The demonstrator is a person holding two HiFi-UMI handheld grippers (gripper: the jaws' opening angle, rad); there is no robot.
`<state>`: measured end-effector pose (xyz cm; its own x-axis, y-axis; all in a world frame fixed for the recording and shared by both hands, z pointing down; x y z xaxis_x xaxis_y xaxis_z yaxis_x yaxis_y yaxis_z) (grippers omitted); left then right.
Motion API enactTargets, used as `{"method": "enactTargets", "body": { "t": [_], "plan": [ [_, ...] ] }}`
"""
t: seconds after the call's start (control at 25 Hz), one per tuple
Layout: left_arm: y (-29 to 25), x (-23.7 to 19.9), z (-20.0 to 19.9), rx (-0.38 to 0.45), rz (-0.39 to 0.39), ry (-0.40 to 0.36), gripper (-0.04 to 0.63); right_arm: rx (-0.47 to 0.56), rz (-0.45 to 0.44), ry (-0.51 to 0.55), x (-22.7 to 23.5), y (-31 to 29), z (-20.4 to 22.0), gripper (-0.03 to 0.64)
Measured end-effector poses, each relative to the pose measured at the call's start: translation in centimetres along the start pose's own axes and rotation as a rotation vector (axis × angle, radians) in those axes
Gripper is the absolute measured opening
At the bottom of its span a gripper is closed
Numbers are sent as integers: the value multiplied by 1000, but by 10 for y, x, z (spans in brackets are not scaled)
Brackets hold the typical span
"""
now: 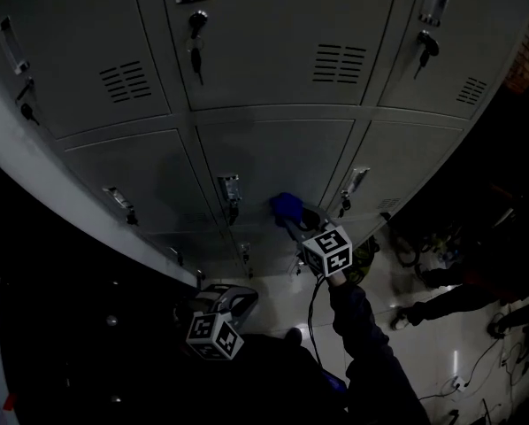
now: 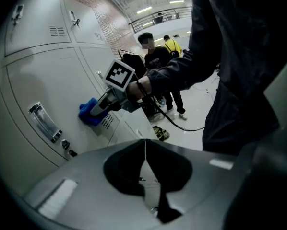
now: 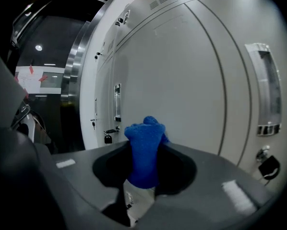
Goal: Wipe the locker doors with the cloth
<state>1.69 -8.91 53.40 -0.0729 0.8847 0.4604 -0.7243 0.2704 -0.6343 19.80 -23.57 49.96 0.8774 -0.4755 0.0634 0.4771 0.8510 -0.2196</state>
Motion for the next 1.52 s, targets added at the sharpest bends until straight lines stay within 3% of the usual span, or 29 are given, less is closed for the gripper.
{"method": "enactTargets", "body": {
  "t": [0.36,0.6,0.84,1.32,1.52],
  "plan": [
    [-36,19,-59,1,0,14,3,-25,62,-40,59,62,19,117],
    [-47,30,-69,-6,-9,32,3,-44,56,-3,60,66,19,117],
    [-41,32,-53,-15,-10,46,3,-22,38,-11,43,55,15,117],
    [17,4,30,-51,-17,36,3,-59,-95,13,-69,-50,21,117],
    [38,-4,72,-77,-9,28,3,-47,-113,0,-97,-89,18,117]
  ]
}}
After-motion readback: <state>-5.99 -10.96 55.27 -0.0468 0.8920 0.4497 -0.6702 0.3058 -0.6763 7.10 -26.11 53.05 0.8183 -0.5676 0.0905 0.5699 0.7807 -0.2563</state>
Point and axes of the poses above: the fingertips, and each gripper's own axes: y backward along the fingers, x to its right, z out of its underside, the point moved 4 cm from there along y, backward along the fingers, and after that the axes turned 7 degrees about -z, right-handed, at the moved point
